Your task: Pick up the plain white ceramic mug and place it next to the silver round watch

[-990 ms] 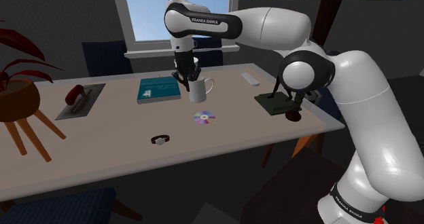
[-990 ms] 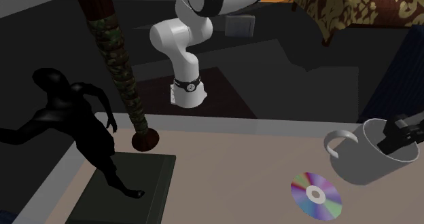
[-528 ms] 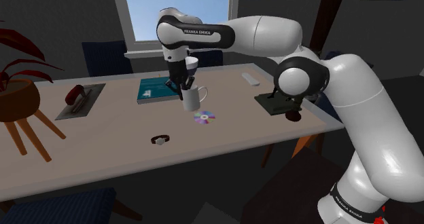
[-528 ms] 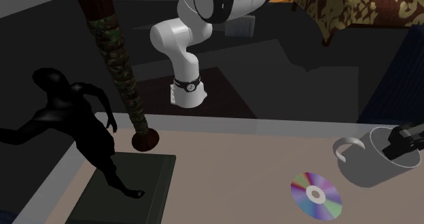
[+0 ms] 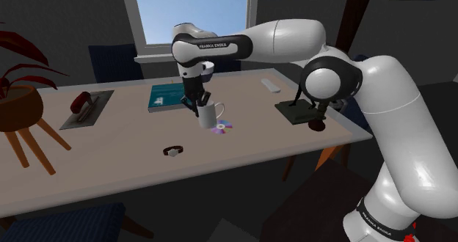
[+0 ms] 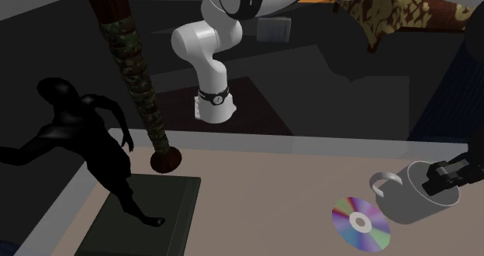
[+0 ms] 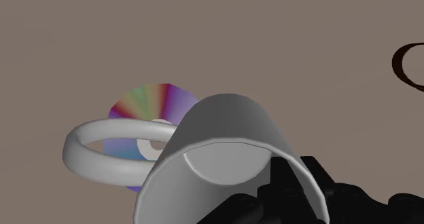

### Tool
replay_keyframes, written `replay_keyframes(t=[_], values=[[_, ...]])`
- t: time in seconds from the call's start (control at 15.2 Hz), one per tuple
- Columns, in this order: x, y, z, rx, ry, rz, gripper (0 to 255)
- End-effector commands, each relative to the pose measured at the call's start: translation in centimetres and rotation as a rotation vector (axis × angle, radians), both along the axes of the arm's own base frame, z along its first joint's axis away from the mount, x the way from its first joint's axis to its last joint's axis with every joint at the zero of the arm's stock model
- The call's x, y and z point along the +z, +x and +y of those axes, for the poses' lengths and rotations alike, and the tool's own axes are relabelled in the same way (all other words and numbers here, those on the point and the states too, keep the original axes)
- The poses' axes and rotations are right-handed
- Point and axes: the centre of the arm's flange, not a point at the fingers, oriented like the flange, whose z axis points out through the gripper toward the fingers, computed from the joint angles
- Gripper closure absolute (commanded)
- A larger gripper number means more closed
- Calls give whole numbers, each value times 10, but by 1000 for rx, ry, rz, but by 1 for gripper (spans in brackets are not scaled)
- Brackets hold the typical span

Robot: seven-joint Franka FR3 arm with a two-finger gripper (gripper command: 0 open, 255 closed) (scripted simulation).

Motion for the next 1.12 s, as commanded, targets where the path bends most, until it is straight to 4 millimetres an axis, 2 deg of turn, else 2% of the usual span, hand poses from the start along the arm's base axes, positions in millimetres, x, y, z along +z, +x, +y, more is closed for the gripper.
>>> replay_keyframes(t=[0.0,0.2,0.66,0.73,1.06], values=[[-10,1,-1,0,0,-1,255],[-23,1,-1,0,0,-1,255],[-23,1,-1,0,0,-1,255],[-23,1,-1,0,0,-1,0],[-23,1,-1,0,0,-1,0]])
